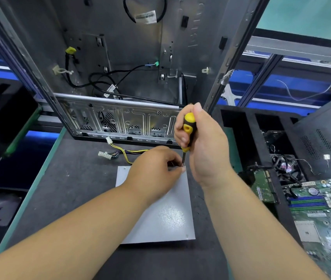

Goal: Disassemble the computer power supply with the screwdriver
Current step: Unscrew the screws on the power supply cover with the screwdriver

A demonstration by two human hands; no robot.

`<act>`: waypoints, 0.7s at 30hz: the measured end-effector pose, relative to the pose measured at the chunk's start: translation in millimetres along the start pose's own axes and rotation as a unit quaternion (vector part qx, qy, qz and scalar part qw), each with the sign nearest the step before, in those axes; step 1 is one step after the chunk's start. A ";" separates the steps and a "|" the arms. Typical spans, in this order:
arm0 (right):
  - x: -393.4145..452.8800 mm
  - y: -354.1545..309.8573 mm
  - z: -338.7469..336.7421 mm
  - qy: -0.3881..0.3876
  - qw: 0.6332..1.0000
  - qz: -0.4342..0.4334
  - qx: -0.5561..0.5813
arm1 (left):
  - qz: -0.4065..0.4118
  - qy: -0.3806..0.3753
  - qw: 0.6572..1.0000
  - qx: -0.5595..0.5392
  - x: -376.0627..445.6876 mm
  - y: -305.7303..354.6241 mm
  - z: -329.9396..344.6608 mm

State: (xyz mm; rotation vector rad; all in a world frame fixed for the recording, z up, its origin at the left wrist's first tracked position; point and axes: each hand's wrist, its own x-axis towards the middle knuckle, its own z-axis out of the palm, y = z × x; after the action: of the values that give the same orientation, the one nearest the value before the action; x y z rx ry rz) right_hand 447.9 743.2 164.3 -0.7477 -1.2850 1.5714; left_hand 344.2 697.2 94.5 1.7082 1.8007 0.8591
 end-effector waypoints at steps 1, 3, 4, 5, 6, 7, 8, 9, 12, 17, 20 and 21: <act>0.3 0.2 1.6 -0.002 1.000 0.001 0.012 | 0.005 -0.004 1.000 0.002 0.0 0.3 -0.1; 2.1 -1.0 -0.2 -0.005 1.000 -0.007 0.023 | 0.011 -0.011 1.000 0.007 0.1 0.5 -0.9; 2.5 -1.8 -3.2 0.000 1.000 -0.015 0.012 | 0.014 -0.013 1.000 0.011 -0.3 0.5 -1.1; 1.8 -2.5 -7.0 0.006 1.000 -0.023 -0.002 | 0.016 -0.015 1.000 0.013 -0.7 0.2 -1.2; 0.2 -3.2 -11.2 0.009 1.000 -0.028 -0.008 | 0.017 -0.015 1.000 0.014 -1.1 0.0 -0.9; -1.8 -3.7 -15.4 0.008 1.000 -0.027 -0.002 | 0.018 -0.014 1.000 0.015 -1.4 0.0 -0.6; -3.7 -3.9 -19.5 0.004 1.000 -0.020 0.008 | 0.019 -0.014 1.000 0.016 -1.7 -0.2 -0.5; -5.4 -4.4 -22.5 0.003 1.000 -0.011 0.013 | 0.020 -0.014 1.000 0.019 -1.6 -0.3 -0.4; -7.1 -4.2 -22.9 0.012 0.999 0.019 0.027 | 0.027 -0.018 0.999 0.025 -1.1 -0.7 -0.6; -4.9 -3.5 -14.4 0.018 0.995 0.016 0.096 | 0.025 -0.013 0.999 0.018 -1.5 -0.6 -0.8; -4.9 -3.0 -17.4 0.023 0.996 0.000 0.082 | 0.025 -0.011 1.000 0.016 -2.1 -0.1 -1.2; -5.5 -2.7 -18.7 0.024 0.997 -0.005 0.067 | 0.025 -0.011 1.000 0.015 -2.1 -0.2 -1.0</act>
State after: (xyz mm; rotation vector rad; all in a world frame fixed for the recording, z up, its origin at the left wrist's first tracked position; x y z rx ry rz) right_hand 467.2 745.4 161.3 -0.6881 -1.1345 1.6048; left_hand 343.5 695.1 94.9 1.7804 1.7715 0.8342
